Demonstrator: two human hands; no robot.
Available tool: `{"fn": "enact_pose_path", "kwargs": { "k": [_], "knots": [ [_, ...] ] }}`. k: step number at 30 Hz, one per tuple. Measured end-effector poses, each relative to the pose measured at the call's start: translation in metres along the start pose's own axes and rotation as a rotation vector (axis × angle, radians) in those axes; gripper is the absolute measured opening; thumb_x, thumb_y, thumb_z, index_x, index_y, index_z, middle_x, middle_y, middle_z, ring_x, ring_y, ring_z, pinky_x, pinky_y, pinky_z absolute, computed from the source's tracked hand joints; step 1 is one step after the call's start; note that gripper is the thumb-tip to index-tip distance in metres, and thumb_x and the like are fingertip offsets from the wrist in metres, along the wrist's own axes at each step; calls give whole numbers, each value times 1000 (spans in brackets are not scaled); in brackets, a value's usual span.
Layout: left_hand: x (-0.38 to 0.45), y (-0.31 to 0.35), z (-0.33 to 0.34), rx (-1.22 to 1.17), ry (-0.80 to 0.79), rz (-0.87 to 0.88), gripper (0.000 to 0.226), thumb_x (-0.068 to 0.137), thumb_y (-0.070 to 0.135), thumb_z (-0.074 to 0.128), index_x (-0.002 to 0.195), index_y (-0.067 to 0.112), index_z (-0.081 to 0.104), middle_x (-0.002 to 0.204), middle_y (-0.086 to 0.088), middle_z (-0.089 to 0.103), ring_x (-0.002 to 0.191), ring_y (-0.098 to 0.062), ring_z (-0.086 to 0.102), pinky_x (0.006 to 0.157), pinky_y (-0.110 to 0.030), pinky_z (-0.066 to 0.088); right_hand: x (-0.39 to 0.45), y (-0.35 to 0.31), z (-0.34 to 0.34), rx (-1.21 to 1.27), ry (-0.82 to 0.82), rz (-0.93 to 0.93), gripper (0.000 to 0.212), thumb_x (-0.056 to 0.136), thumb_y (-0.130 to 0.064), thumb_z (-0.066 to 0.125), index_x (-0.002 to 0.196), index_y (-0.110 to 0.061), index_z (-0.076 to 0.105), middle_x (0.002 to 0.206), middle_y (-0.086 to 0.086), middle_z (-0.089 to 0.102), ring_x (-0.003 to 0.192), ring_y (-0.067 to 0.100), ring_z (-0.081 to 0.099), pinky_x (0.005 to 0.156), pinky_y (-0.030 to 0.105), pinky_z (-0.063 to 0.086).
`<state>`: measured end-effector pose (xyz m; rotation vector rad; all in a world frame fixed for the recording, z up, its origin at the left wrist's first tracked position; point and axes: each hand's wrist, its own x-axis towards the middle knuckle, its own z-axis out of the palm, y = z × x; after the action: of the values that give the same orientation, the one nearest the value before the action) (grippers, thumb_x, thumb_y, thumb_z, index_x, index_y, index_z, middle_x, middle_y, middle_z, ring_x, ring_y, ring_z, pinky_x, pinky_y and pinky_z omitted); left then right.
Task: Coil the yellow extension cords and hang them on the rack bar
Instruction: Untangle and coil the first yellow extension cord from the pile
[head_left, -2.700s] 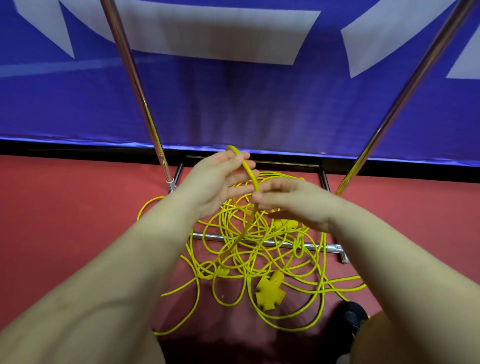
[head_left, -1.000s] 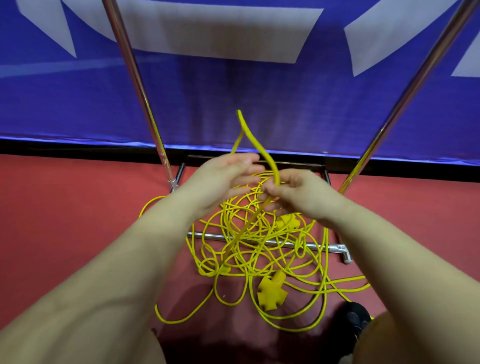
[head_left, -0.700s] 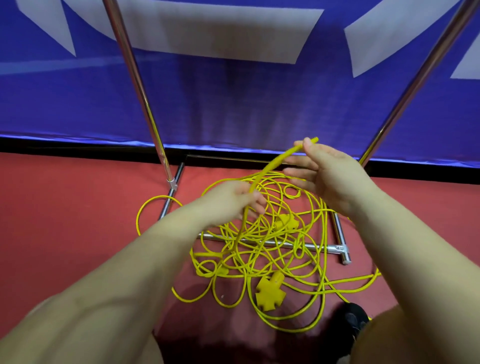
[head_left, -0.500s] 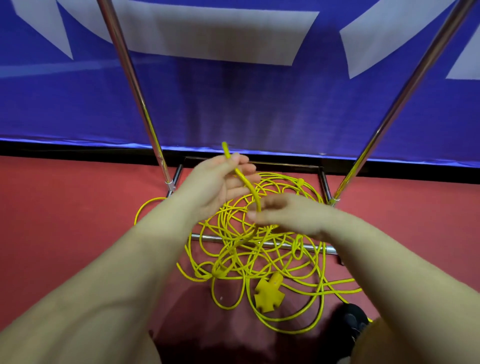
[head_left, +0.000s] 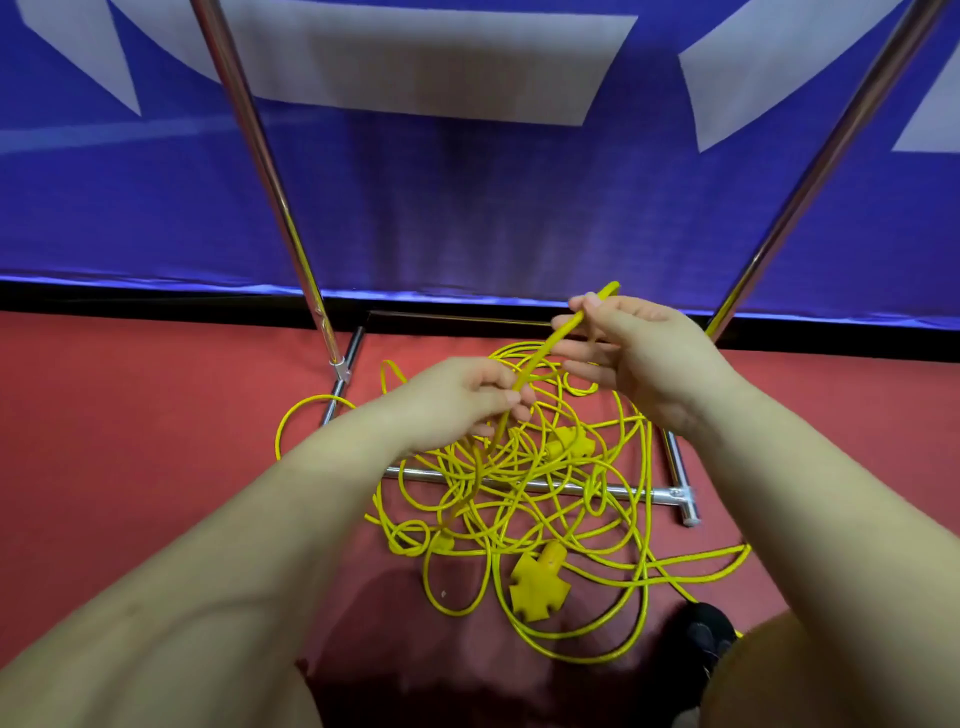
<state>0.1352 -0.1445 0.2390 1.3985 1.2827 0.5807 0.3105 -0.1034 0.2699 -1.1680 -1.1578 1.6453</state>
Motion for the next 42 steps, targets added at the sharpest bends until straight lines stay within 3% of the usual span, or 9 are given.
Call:
{"fn": "enact_pose_path", "kwargs": {
  "k": [4, 6, 9, 12, 15, 19, 26, 31, 42],
  "knots": [
    [-1, 9, -5, -303, 106, 78, 18, 98, 12, 42, 95, 18, 58, 81, 6, 68, 75, -5, 66, 69, -22, 55, -1, 12, 2, -297, -100, 0, 13, 91, -26, 57, 100, -19, 63, 101, 2, 70, 91, 15, 67, 75, 24, 53],
    [-2, 12, -8, -455, 138, 98, 17, 98, 12, 42, 97, 15, 58, 78, 5, 70, 72, -8, 70, 67, -24, 58, -4, 21, 8, -485, -221, 14, 23, 87, -25, 62, 107, -15, 63, 95, -1, 69, 87, 10, 63, 74, 19, 48],
    [-3, 14, -13, -573, 201, 124, 17, 97, 11, 42, 96, 15, 59, 79, 3, 72, 74, -13, 71, 69, -29, 58, -9, 31, 20, -613, -347, -16, 7, 87, -18, 64, 93, -15, 66, 81, 4, 65, 75, 13, 52, 69, 25, 42],
    [-1, 11, -15, -586, 211, 146, 19, 97, 12, 42, 101, 17, 60, 87, 2, 72, 81, -13, 70, 73, -29, 58, -6, 34, 23, -641, -303, -68, 7, 89, -16, 61, 82, -17, 64, 91, 20, 69, 73, 16, 56, 70, 26, 45],
    [0, 8, -14, -318, 236, 173, 20, 96, 15, 47, 110, 19, 61, 105, 0, 69, 96, -7, 65, 88, -21, 49, -7, 27, 24, -582, -255, -102, 9, 92, -14, 56, 85, -11, 62, 83, 10, 68, 65, 10, 59, 64, 21, 48],
    [0, -3, -12, 235, 270, 106, 22, 91, 24, 58, 110, 17, 65, 101, 1, 67, 90, -4, 58, 75, -5, 39, -5, 17, 19, -404, -135, -101, 14, 94, -14, 52, 81, -12, 58, 81, 1, 68, 61, 5, 64, 62, 19, 53],
    [2, -5, -11, 41, 190, -27, 45, 92, -2, 43, 135, 14, 43, 110, -9, 63, 86, -21, 67, 76, -33, 43, -5, 1, 10, -104, 60, -103, 16, 96, -15, 49, 84, -15, 59, 80, -2, 70, 60, 5, 65, 59, 16, 55],
    [0, -6, -7, 142, 59, 40, 43, 98, 0, 36, 137, 18, 38, 104, -4, 61, 69, -5, 64, 55, -16, 40, -7, -19, -5, 146, 204, -126, 13, 97, -19, 47, 89, -16, 57, 73, -7, 71, 61, 7, 68, 64, 19, 56],
    [-4, 1, 14, 254, -331, 16, 49, 99, 6, 38, 142, 29, 33, 102, -1, 62, 75, -8, 62, 68, -15, 45, -4, -20, -14, 141, 268, -125, 11, 95, -20, 51, 89, -15, 58, 86, -4, 69, 65, 9, 64, 58, 16, 54]
  ]
}}
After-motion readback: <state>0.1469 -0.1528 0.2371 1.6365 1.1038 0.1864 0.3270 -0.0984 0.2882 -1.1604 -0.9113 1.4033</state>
